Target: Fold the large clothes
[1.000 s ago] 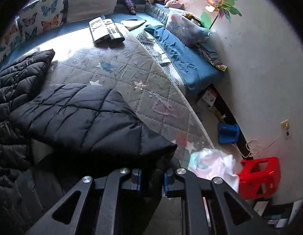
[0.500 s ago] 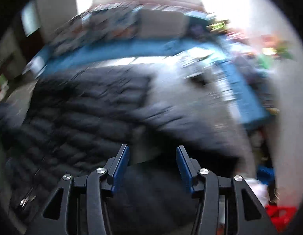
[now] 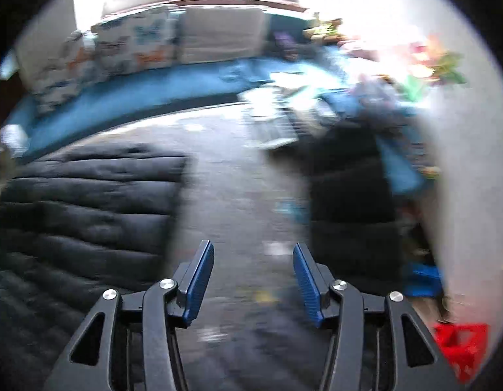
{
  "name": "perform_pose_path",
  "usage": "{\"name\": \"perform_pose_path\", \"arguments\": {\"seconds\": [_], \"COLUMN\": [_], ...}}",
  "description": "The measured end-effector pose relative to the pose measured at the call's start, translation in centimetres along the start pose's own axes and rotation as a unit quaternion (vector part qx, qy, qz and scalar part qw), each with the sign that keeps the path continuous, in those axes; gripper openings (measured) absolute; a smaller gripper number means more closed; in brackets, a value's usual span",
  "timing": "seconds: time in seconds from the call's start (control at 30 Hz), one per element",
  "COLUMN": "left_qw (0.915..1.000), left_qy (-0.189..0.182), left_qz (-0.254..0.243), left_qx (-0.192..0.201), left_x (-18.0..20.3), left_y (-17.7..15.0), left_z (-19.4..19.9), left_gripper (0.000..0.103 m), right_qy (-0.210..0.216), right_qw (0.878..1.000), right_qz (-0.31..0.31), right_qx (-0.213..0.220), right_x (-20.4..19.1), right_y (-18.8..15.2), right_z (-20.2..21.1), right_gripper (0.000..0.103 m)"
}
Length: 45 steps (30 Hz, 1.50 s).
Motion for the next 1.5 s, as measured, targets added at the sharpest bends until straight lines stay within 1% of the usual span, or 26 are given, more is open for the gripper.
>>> {"name": "perform_pose_path", "arguments": {"seconds": [0.07,0.13,0.27,0.33,0.4,0.5,0.57,0.6,0.63,0.7,0.77,0.83,0.87,0.9,0.93,1.0,1.07,1.1,1.17,1.2,1.23,1.27,1.3,1.33,1.4,1.5], "left_qw": [0.9989,0.9965,0.9935,0.99,0.9866,0.9845,0.9795,0.9752,0.9745,0.978,0.9778,0.9754,0.9737,0.9714,0.9704,0.9713,0.9763,0.976,0.9725,0.9729,0.977,0.9829,0.9888,0.9923,0.9927,0.99], "left_qy": [-0.04,-0.065,-0.055,-0.061,-0.055,-0.051,-0.086,-0.115,-0.126,-0.12,-0.136,-0.161,-0.176,-0.193,-0.204,-0.214,-0.206,-0.21,-0.231,-0.23,-0.21,-0.178,-0.143,-0.119,-0.11,-0.117], "left_qz": [-0.014,-0.013,0.019,0.041,0.059,0.079,0.09,0.092,0.088,0.07,0.067,0.075,0.082,0.084,0.082,0.067,0.037,0.032,0.027,0.023,0.019,0.02,0.021,0.03,0.049,0.068], "left_qx": [-0.02,-0.05,-0.098,-0.12,-0.142,-0.148,-0.158,-0.165,-0.164,-0.155,-0.144,-0.13,-0.12,-0.11,-0.1,-0.079,-0.057,-0.048,-0.018,-0.003,0.027,0.042,0.037,0.015,-0.009,-0.039], "left_x": [3.7,6.1,8.5,8.2,7.6,6.5,6.8,7.4,7.9,8.6,9.2,9.3,9.3,9.3,9.5,10.1,10.7,10.9,10.8,11.2,10.5,9.8,9.1,8.2,6.4,4.4], "left_y": [0.0,0.0,0.8,1.5,1.7,2.1,2.1,2.0,2.0,2.2,2.4,2.9,3.2,3.5,3.8,4.4,4.9,5.1,5.8,6.1,6.6,7.1,7.5,7.6,7.7,7.7], "left_z": [-2.7,-5.4,-11.6,-14.2,-17.0,-19.9,-21.2,-21.6,-21.9,-22.3,-22.2,-21.8,-21.5,-21.1,-20.3,-19.1,-17.6,-16.8,-14.7,-14.1,-13.0,-12.7,-12.8,-13.5,-14.1,-13.4], "left_gripper": [0.078,0.078,0.078,0.078,0.078,0.078,0.078,0.078,0.08,0.08,0.08,0.08,0.08,0.08,0.079,0.074,0.062,0.056,0.053,0.051,0.051,0.051,0.051,0.051,0.051,0.058], "right_qy": [0.082,0.122,0.171,0.178,0.193,0.207,0.24,0.252,0.271,0.288,0.305,0.3,0.297,0.296,0.292,0.291,0.291,0.287,0.305,0.311,0.309,0.299,0.264,0.236,0.182,0.156], "right_qw": [0.996,0.991,0.981,0.979,0.975,0.971,0.963,0.959,0.955,0.95,0.945,0.949,0.951,0.951,0.954,0.955,0.956,0.957,0.95,0.946,0.945,0.948,0.958,0.967,0.981,0.986], "right_qz": [-0.003,-0.007,-0.016,-0.025,-0.034,-0.052,-0.064,-0.069,-0.069,-0.069,-0.062,-0.048,-0.044,-0.041,-0.031,-0.012,0.017,0.035,0.062,0.078,0.085,0.087,0.09,0.089,0.069,0.063], "right_qx": [-0.029,-0.056,-0.094,-0.096,-0.104,-0.109,-0.109,-0.107,-0.098,-0.096,-0.095,-0.088,-0.08,-0.077,-0.067,-0.046,-0.022,-0.008,0.026,0.047,0.061,0.07,0.064,0.037,-0.014,-0.021], "right_x": [-1.6,-3.0,-4.1,-4.1,-3.7,-3.1,-3.1,-3.2,-3.3,-3.8,-4.7,-5.4,-5.9,-6.1,-6.8,-7.6,-9.1,-10.1,-11.6,-12.2,-12.5,-12.6,-12.6,-12.4,-11.2,-10.5], "right_y": [-0.3,-1.2,-1.8,-1.7,-1.4,-1.6,-1.5,-1.4,-1.2,-0.8,-0.4,-0.1,0.1,0.0,0.3,1.0,1.9,2.4,3.0,3.2,3.5,3.8,4.1,4.0,3.5,3.0], "right_z": [-1.5,-3.5,-6.6,-7.4,-8.5,-8.5,-9.2,-9.3,-9.4,-9.6,-9.8,-9.9,-9.8,-9.5,-8.9,-7.6,-5.8,-4.6,-2.4,-1.3,-0.7,-0.6,-1.4,-2.9,-5.7,-6.0], "right_gripper": [0.062,0.062,0.062,0.062,0.062,0.062,0.062,0.062,0.062,0.062,0.065,0.065,0.061,0.052,0.047,0.022,0.021,0.02,0.019,0.019,0.019,0.019,0.02,0.024,0.026,0.027]}}
Point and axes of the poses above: each gripper's, at about its wrist camera, not at the fingertips, and z roughly against the way its jaws point, x to its right, y to its top, the point moved 4 cm from there along -z, roughly the way its jaws point, and after that the axes turned 11 degrees about y, right-handed, at the moved point
